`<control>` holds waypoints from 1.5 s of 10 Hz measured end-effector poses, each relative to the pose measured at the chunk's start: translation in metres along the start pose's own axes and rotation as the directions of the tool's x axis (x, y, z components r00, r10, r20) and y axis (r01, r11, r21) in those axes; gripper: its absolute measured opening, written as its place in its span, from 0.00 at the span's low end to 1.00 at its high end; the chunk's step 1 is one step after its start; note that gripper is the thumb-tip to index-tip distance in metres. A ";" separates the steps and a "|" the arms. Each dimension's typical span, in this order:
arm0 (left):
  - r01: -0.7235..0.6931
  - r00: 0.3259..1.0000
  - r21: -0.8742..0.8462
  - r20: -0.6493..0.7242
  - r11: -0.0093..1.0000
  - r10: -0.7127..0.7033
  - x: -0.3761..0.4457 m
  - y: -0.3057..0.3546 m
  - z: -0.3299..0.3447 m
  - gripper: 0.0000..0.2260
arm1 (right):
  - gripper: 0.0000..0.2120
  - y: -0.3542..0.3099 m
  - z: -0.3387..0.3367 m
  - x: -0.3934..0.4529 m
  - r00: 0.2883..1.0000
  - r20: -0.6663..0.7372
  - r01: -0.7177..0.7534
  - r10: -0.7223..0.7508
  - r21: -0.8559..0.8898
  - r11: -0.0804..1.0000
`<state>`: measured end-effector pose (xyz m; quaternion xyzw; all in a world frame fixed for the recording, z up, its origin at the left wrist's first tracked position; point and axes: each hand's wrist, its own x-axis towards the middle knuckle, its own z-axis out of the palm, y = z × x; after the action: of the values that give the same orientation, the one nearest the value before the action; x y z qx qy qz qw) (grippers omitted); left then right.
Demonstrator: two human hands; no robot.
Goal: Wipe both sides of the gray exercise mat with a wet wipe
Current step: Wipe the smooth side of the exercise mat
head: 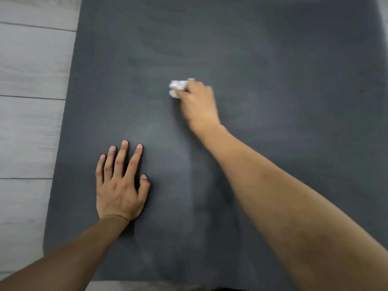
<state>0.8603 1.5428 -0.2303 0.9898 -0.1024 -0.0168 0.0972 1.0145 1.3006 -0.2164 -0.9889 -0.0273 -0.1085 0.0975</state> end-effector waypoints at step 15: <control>-0.014 0.999 0.016 -0.048 1.000 0.015 -0.001 0.003 0.002 0.29 | 0.17 0.113 -0.028 -0.141 0.942 -0.215 -0.226 0.257 0.159 0.961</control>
<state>0.8586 1.5397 -0.2316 0.9899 -0.1074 0.0087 0.0921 0.8797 1.1799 -0.2419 -0.9565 0.0988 -0.2091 0.1779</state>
